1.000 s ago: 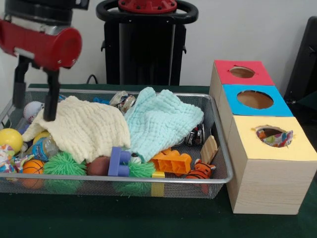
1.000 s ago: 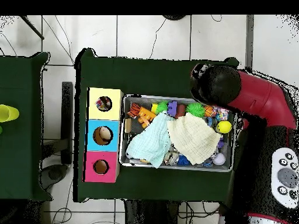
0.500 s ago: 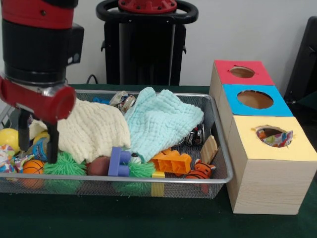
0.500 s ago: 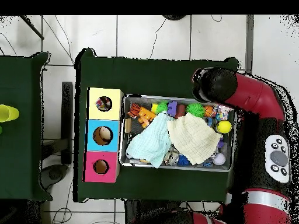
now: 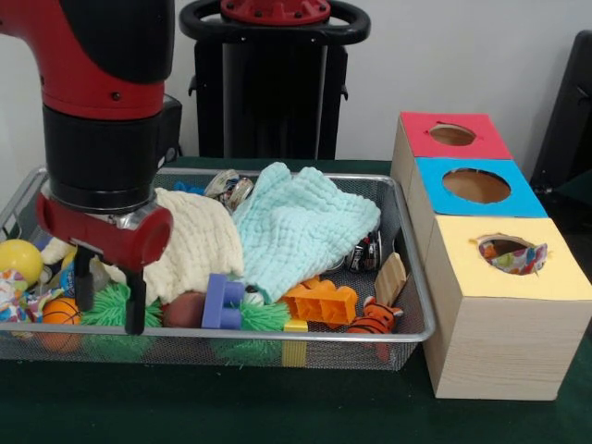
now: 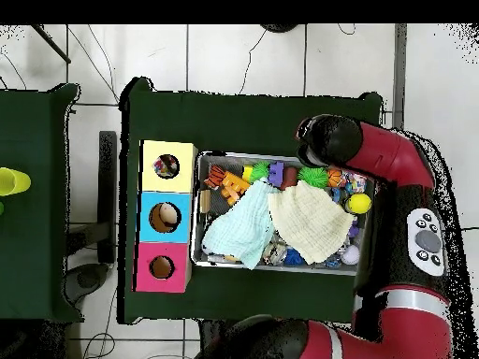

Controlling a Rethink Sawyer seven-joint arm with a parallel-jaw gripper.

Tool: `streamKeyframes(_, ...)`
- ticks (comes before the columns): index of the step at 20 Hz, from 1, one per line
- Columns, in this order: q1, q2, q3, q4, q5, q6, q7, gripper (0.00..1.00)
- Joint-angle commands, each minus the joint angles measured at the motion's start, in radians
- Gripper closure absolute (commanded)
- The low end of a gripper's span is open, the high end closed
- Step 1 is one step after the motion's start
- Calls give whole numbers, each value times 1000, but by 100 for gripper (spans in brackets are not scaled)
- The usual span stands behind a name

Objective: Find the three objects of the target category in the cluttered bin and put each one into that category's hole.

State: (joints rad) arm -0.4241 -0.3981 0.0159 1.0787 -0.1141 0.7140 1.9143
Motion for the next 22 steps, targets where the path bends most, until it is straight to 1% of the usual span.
streamKeyframes(1, -9, 19, 84, 9, -61, 15, -122, 0)
streamKeyframes(5, -19, 12, 87, 13, -64, 27, -134, 0)
streamKeyframes(8, -41, 1, 92, 38, -65, 31, -158, 0)
streamKeyframes(16, -134, -31, 108, 135, -96, -1, -219, 0)
streamKeyframes(22, -177, -27, 130, 167, -131, -19, -221, 0)
